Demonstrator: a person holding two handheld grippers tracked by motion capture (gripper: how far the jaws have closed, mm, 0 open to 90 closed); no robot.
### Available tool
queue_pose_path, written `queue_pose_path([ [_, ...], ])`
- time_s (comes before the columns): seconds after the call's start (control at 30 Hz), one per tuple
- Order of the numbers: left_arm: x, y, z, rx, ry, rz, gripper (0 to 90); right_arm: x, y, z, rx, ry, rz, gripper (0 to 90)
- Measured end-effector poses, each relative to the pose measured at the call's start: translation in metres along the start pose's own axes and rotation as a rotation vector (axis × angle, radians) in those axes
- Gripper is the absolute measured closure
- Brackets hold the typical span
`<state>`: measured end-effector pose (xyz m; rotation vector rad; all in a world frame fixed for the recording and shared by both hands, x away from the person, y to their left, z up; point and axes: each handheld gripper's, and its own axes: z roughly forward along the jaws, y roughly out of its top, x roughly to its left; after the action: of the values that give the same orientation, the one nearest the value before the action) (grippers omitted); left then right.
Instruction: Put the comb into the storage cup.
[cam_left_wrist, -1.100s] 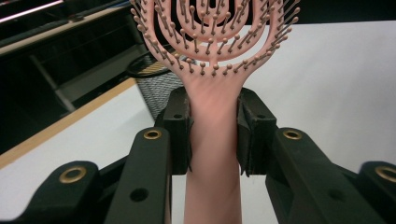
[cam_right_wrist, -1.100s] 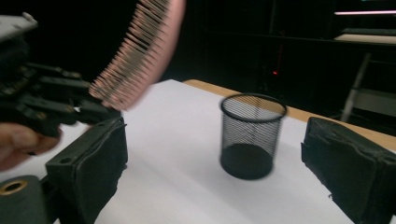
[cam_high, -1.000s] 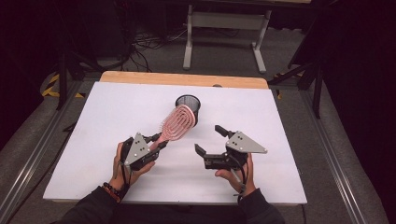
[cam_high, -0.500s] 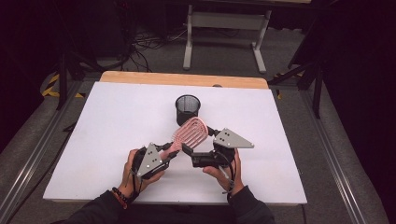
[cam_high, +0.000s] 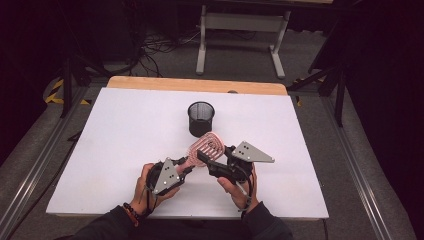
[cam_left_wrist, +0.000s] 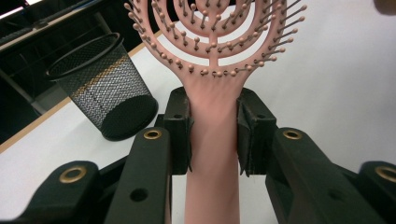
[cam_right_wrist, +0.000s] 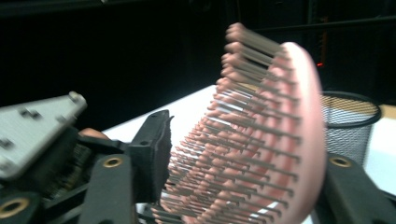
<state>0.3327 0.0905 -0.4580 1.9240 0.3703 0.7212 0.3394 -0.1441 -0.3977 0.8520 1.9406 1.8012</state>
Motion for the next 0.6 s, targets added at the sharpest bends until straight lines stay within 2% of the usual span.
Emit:
queue_pose_path([
  [0.07, -0.002, -0.0002, 0.0007, 0.003, 0.017, 0.02, 69.5, -0.001, -0.0011, -0.0022, -0.013, -0.002, 0.003, 57.3],
  [0.13, -0.0026, 0.0001, 0.0009, 0.004, 0.02, 0.025, 69.5, -0.0015, -0.0013, -0.0041, -0.023, 0.006, -0.002, 59.2],
  [0.33, -0.0044, 0.0003, 0.0029, 0.025, 0.035, 0.051, 69.5, 0.0044, -0.0013, -0.0064, -0.029, 0.021, -0.045, 62.1],
  [0.6, -0.0045, 0.0, 0.0032, 0.018, 0.031, 0.058, 69.4, 0.0061, -0.0006, -0.0077, -0.032, 0.043, -0.046, 62.8],
])
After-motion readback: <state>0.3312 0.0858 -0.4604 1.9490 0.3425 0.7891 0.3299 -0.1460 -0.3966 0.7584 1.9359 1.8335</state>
